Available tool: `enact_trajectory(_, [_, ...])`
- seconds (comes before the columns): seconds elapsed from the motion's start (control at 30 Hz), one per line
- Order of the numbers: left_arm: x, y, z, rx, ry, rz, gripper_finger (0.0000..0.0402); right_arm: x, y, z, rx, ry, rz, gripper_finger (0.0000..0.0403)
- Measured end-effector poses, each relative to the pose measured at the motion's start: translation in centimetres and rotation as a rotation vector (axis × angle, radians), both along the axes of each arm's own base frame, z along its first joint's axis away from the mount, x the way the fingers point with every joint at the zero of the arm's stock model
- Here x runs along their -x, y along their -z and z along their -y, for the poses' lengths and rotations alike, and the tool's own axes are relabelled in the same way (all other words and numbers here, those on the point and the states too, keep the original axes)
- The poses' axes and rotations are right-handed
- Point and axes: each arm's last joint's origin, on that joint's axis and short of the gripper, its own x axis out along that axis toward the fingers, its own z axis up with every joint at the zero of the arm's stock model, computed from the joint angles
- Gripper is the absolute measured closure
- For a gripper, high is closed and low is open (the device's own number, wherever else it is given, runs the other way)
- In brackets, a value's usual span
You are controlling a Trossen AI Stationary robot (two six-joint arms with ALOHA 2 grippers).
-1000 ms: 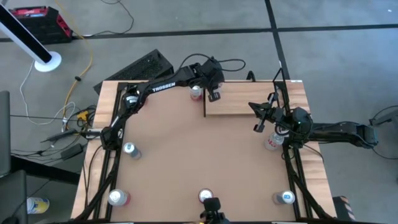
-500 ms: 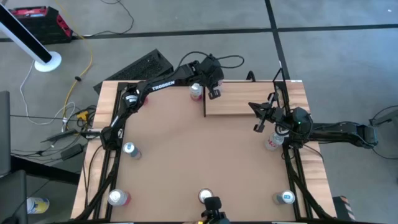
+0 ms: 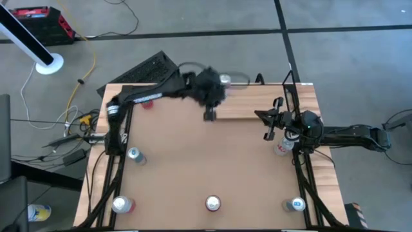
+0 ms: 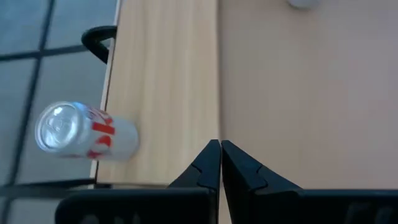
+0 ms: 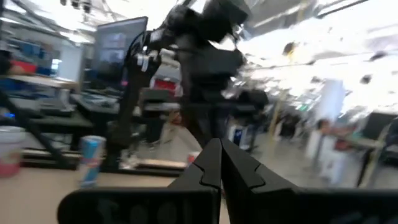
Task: Place canned beverage on shelf
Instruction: Put the red-silver soda can on the shelf
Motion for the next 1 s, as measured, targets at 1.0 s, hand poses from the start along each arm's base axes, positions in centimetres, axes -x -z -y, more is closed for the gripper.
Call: enact_trajectory(1.0, [17.9, 5.9, 8.8, -0.199, 0.184, 0.766, 0.0401, 0.2, -8.2, -2.1, -1.186, 0.514, -1.419, 0.0327])
